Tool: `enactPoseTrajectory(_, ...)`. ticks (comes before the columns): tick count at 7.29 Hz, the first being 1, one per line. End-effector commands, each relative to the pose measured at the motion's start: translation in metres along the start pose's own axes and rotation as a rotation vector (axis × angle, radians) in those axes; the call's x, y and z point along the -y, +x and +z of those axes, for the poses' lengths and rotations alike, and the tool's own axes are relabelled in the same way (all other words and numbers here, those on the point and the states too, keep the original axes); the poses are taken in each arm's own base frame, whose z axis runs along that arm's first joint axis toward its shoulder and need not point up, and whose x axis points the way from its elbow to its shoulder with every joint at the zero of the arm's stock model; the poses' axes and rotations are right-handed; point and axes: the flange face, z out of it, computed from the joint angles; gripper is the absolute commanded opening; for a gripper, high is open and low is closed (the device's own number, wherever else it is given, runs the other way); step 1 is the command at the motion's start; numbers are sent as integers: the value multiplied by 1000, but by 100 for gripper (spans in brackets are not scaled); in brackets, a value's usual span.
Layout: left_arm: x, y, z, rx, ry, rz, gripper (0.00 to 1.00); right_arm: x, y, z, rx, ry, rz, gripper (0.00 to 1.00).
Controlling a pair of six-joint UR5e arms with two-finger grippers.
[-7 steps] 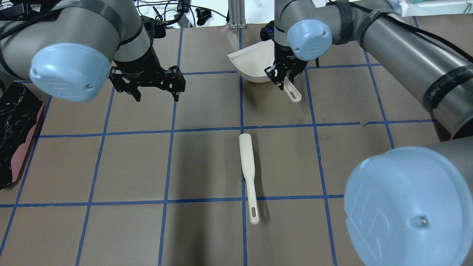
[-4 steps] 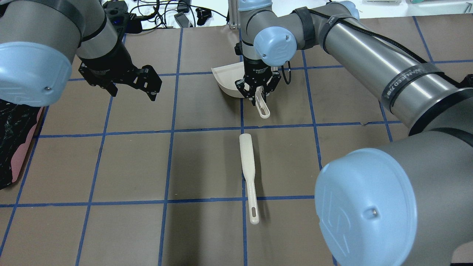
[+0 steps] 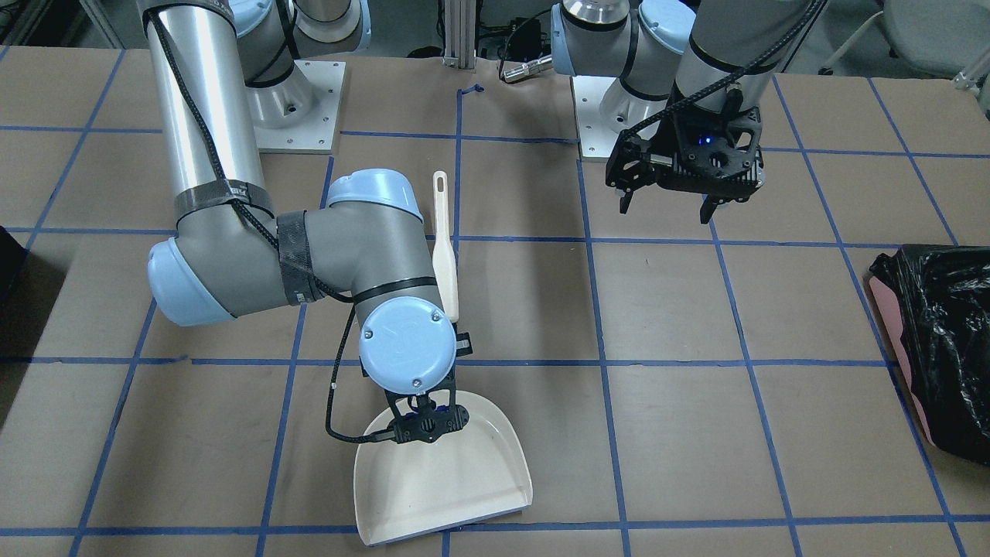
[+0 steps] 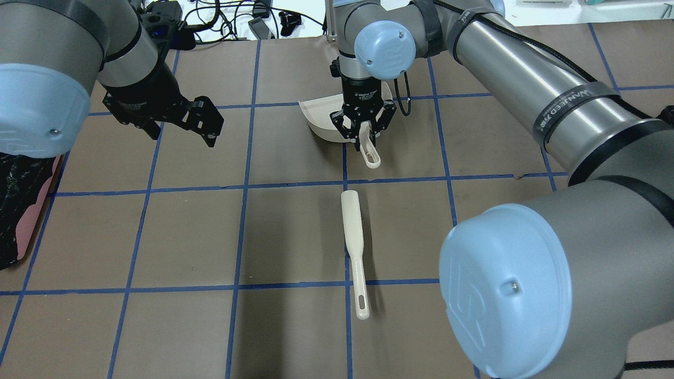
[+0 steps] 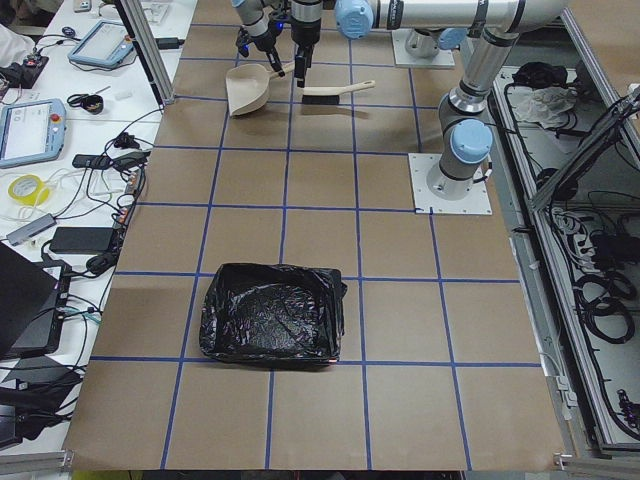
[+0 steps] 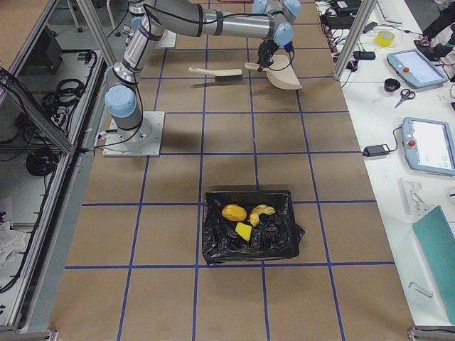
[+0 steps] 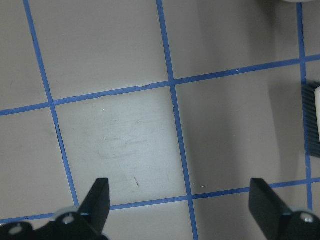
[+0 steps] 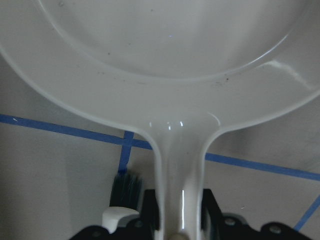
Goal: Sweep and dump trash in nearest bin
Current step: 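Lower the dustpan onto the table over the brush and open the right gripper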
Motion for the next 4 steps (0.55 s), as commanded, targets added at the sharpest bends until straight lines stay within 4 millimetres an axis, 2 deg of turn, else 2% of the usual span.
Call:
enactPoseTrajectory(1, -7, 5, -1, -15, -29, -8, 100, -6, -16, 4, -8, -14, 41, 0)
enactPoseTrajectory(2, -6, 5, -2, -24, -22, -10, 100, -6, -22, 8, -13, -18, 40, 0)
enactPoseTrajectory(4, -9, 5, -2, -24, -22, -10, 100, -5, -22, 11, -14, -21, 40, 0)
